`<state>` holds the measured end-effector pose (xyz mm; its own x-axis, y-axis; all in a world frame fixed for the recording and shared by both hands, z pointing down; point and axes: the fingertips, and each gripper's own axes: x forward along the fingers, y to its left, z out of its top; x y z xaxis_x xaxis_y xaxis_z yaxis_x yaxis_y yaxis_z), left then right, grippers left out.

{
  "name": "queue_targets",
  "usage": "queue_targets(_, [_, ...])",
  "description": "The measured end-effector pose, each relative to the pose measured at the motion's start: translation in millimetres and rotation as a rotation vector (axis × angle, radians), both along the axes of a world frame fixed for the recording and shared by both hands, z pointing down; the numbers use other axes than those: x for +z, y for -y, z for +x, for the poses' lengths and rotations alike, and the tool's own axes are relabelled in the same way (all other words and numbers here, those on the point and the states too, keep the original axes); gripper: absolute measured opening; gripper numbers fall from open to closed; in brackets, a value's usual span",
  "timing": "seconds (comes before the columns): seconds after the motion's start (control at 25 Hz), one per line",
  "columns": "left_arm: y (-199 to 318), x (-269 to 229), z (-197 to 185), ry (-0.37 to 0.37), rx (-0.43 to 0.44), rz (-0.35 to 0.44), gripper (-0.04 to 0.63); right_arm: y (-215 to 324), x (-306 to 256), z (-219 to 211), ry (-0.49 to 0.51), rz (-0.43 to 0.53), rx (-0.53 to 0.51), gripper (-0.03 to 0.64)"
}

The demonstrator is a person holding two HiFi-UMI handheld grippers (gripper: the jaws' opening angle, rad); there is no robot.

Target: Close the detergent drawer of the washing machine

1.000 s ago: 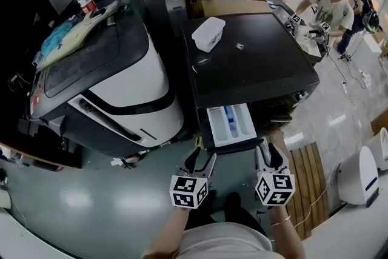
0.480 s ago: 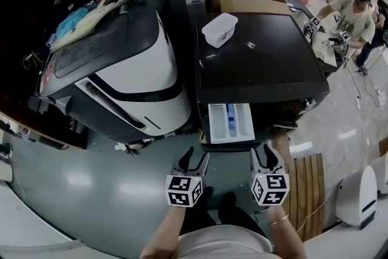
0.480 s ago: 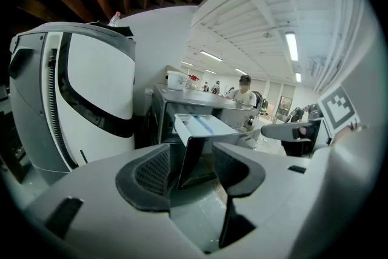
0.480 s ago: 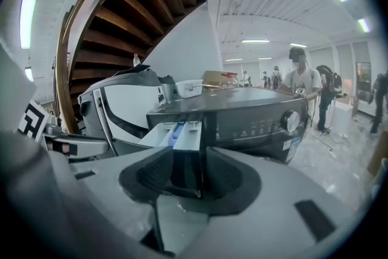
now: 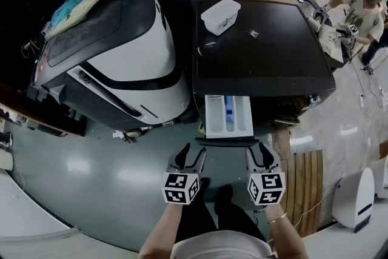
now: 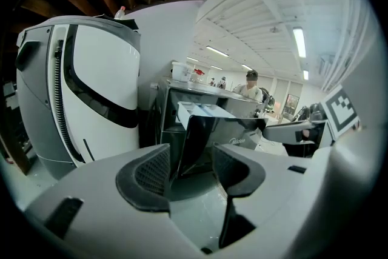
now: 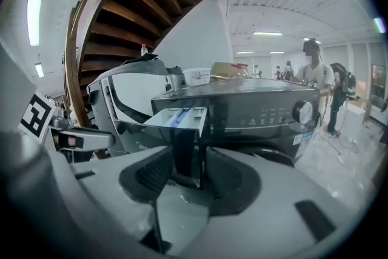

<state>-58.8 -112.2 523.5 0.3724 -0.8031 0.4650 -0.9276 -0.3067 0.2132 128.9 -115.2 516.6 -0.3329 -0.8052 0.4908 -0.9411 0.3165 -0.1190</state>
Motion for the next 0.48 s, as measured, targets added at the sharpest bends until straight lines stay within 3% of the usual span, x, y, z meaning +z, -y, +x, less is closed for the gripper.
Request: queue_targets(0.48, [5, 32, 4, 0.002, -0.016, -0.027, 0.181, -3, 32, -3, 0.004, -0.046, -0.033, 0.158])
